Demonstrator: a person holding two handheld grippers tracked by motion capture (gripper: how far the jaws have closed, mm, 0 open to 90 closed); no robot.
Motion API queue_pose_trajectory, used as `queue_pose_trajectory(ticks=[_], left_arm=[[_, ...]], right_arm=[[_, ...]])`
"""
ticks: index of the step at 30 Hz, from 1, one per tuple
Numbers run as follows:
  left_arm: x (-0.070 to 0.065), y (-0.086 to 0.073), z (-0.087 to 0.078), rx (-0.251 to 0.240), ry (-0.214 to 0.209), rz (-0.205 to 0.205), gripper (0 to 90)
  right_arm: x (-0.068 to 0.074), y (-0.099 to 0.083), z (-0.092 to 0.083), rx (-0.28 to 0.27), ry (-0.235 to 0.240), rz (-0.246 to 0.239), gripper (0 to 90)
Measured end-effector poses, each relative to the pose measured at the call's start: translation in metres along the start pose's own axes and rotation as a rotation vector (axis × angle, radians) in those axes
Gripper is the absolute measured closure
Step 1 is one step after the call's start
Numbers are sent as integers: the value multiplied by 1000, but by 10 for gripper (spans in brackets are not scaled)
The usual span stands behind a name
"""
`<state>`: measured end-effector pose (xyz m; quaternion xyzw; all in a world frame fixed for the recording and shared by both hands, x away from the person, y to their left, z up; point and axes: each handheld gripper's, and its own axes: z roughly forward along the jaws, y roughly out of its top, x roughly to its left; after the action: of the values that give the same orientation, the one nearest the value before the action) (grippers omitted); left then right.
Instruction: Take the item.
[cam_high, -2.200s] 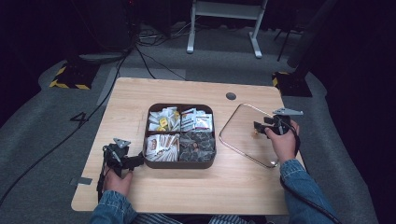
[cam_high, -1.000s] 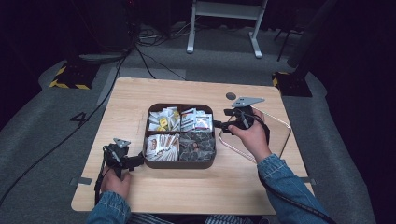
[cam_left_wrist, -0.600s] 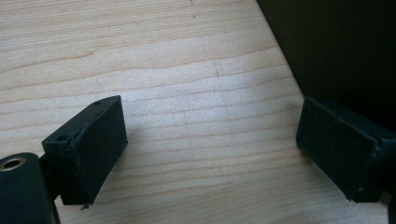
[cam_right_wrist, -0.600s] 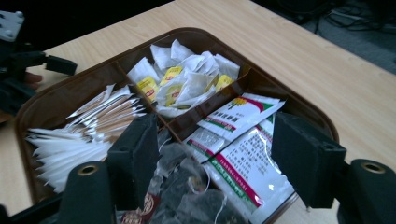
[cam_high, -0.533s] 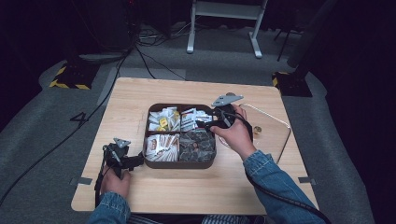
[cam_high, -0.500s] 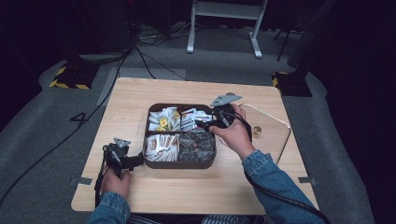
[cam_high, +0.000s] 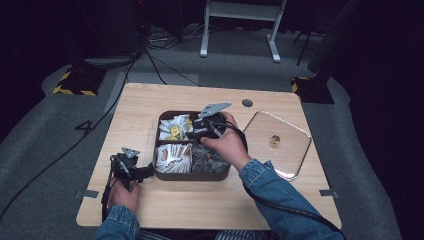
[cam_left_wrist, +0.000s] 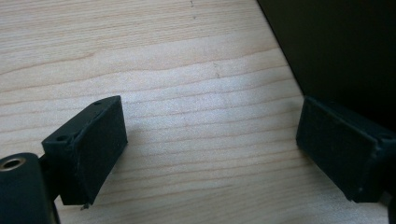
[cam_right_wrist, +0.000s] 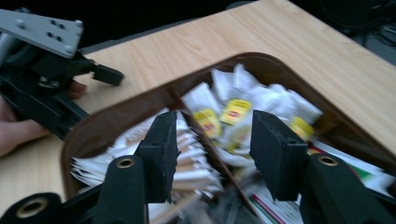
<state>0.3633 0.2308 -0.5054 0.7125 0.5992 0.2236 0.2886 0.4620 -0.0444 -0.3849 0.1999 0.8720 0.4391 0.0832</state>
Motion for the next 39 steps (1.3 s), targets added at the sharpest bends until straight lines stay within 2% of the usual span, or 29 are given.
queue_pose_trajectory(ticks=[3,5,10,13,17,21,32,39], left_arm=[[0,0,0,0,0,0,87],[0,0,0,0,0,0,87],[0,0,0,0,0,0,87],[0,0,0,0,0,0,87],[0,0,0,1,-1,2,87],[0,0,0,1,-1,3,87],[0,0,0,1,-1,3,87],[0,0,0,1,-1,3,87]], right_arm=[[8,4,12,12,19,-43,560],[14,7,21,36,43,-34,583],[22,9,44,62,63,-41,578],[25,9,56,76,74,-47,573],[27,5,72,110,90,-21,583],[29,1,85,138,102,-24,597],[34,-5,107,190,102,-47,670],[37,-6,107,203,93,-67,798]])
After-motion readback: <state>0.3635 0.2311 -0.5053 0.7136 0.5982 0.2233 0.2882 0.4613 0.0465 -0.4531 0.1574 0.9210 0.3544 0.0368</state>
